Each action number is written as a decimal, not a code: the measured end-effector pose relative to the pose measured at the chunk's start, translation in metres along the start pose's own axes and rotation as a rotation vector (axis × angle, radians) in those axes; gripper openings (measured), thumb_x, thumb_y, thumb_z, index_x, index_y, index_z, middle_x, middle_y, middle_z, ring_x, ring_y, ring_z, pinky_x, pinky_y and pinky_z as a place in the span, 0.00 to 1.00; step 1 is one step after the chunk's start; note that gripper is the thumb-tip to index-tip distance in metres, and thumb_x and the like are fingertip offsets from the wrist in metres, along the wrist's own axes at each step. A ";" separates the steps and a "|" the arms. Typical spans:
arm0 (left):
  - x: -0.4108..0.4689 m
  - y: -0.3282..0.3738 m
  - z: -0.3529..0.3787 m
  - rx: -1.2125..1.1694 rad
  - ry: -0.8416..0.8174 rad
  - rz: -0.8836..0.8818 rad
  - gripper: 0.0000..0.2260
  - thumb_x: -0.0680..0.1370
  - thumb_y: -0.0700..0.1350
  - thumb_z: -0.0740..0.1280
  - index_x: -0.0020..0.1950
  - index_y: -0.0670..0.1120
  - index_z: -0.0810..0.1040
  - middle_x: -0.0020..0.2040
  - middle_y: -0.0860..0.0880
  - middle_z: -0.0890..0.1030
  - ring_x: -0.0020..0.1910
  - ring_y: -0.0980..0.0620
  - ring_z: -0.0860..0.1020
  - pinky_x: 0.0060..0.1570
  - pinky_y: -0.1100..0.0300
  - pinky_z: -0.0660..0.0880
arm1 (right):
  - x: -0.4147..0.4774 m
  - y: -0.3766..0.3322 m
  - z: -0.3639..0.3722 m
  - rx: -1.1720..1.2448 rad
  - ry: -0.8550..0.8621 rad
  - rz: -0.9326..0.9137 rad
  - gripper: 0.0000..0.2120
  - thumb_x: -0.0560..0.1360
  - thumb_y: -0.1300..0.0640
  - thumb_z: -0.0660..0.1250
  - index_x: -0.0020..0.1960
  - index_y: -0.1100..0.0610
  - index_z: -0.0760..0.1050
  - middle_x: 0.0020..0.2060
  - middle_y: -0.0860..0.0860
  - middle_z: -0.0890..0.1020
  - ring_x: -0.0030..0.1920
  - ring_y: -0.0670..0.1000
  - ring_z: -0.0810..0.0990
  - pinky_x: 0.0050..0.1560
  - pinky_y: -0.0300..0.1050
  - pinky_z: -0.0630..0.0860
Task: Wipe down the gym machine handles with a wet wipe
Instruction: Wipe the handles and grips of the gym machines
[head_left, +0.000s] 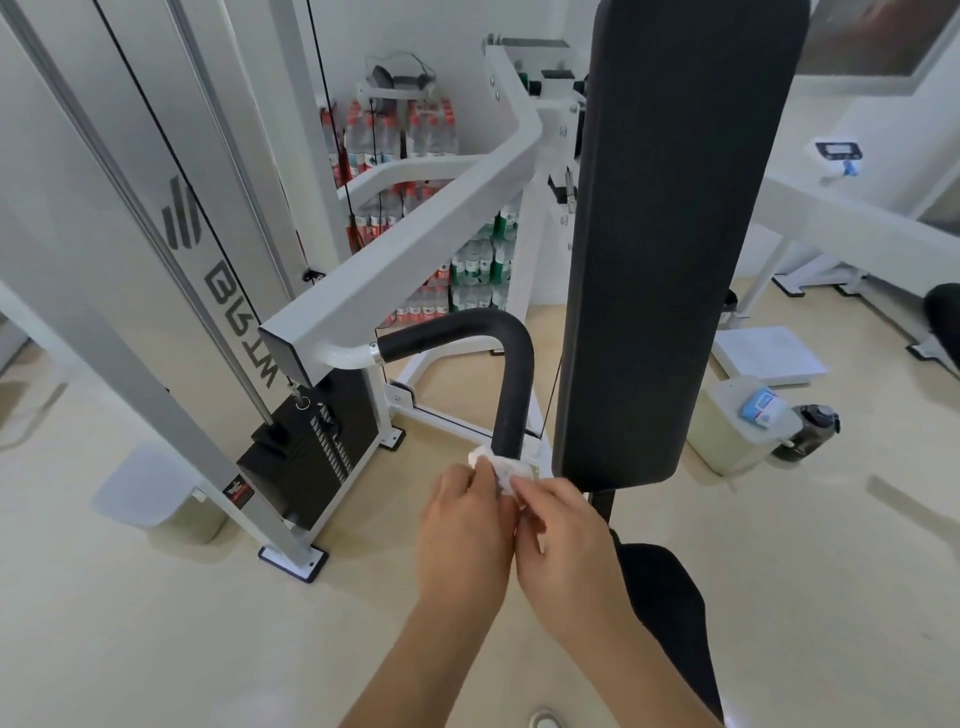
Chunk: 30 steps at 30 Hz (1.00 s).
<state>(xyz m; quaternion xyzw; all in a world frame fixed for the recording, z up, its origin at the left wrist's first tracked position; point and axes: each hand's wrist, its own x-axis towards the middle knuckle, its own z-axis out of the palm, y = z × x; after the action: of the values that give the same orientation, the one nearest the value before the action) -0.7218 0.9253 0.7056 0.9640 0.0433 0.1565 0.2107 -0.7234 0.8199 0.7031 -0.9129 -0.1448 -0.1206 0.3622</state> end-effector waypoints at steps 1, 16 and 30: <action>0.000 0.000 0.001 0.031 0.028 0.046 0.07 0.68 0.44 0.74 0.41 0.44 0.79 0.33 0.50 0.75 0.31 0.51 0.74 0.28 0.61 0.69 | 0.000 0.002 0.000 0.034 -0.020 0.030 0.13 0.77 0.62 0.65 0.60 0.56 0.78 0.47 0.46 0.78 0.45 0.44 0.77 0.47 0.36 0.77; -0.004 -0.003 0.002 -0.414 0.015 -0.152 0.18 0.74 0.45 0.71 0.62 0.59 0.77 0.47 0.61 0.75 0.44 0.61 0.74 0.41 0.71 0.72 | 0.056 0.020 0.001 0.063 -0.004 -0.121 0.11 0.77 0.53 0.64 0.58 0.53 0.77 0.45 0.46 0.79 0.43 0.43 0.79 0.41 0.39 0.80; 0.016 0.003 0.000 -0.318 0.026 -0.245 0.10 0.79 0.43 0.64 0.56 0.54 0.81 0.47 0.61 0.76 0.43 0.60 0.75 0.39 0.64 0.74 | 0.102 0.042 -0.010 -0.004 -0.036 -0.428 0.10 0.77 0.54 0.64 0.47 0.57 0.82 0.41 0.50 0.74 0.38 0.45 0.70 0.36 0.40 0.73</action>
<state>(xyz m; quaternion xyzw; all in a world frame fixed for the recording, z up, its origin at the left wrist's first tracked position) -0.7068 0.9249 0.7113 0.9040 0.1377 0.1469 0.3772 -0.6148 0.8022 0.7175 -0.8640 -0.3417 -0.1786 0.3238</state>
